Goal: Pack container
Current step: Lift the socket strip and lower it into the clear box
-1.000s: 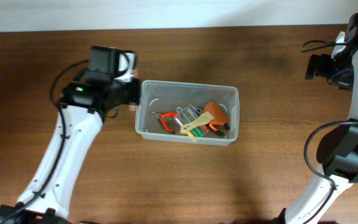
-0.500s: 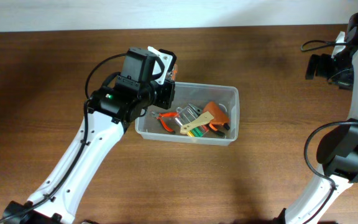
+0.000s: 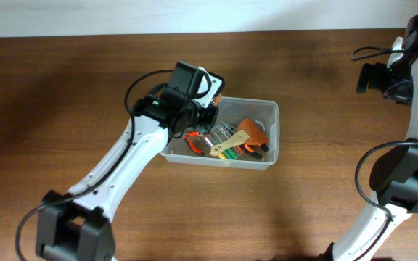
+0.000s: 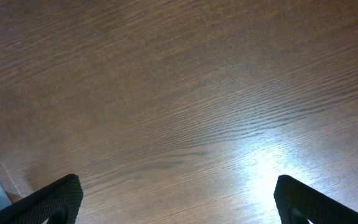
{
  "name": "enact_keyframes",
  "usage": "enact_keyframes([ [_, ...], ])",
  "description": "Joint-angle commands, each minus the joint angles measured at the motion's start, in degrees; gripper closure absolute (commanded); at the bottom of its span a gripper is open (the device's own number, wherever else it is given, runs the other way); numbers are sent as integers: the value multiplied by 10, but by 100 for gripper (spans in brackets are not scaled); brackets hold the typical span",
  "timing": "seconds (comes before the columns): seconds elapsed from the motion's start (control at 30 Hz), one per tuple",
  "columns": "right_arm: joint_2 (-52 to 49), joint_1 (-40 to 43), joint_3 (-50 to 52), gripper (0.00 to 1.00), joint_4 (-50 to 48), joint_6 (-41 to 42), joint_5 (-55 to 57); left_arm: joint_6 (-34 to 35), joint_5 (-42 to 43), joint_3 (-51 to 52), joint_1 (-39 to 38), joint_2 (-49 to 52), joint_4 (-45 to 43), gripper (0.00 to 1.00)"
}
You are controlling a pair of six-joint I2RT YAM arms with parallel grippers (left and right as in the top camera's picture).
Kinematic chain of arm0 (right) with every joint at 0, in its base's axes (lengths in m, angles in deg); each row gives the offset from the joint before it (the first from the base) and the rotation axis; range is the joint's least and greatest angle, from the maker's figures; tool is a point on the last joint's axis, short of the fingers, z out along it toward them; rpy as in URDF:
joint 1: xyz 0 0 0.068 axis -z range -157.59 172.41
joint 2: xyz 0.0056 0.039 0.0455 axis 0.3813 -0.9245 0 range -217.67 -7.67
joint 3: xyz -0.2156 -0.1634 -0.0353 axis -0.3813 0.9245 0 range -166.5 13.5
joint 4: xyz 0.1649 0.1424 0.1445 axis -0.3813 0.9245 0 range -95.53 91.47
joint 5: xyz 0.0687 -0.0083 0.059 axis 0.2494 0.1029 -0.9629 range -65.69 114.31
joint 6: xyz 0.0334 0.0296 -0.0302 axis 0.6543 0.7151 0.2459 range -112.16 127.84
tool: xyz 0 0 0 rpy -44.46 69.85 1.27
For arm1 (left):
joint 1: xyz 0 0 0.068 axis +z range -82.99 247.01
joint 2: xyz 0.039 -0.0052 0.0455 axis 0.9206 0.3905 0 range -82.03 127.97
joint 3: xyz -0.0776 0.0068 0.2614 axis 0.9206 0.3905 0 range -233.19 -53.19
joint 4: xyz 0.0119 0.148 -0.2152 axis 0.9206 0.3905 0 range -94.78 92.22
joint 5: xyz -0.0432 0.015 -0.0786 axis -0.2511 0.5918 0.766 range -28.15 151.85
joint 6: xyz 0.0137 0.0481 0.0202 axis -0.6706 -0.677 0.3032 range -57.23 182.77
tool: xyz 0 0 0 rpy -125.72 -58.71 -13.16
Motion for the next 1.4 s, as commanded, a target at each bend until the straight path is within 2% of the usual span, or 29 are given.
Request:
enact_keyframes([
  [0.0, 0, -1, 3, 1, 0, 5, 3, -44, 10, -16, -1, 14, -12, 97],
  [0.4, 0, -1, 3, 1, 0, 5, 3, -175, 3, -16, -1, 85, -28, 93],
  [0.9, 0, -1, 3, 1, 0, 5, 3, -224, -25, -15, -1, 107, -37, 93],
  [1.27, 0, -1, 3, 1, 0, 5, 3, -223, -25, -15, -1, 140, -33, 93],
  [1.37, 0, -1, 3, 1, 0, 5, 3, -223, -25, -15, -1, 140, -33, 86],
])
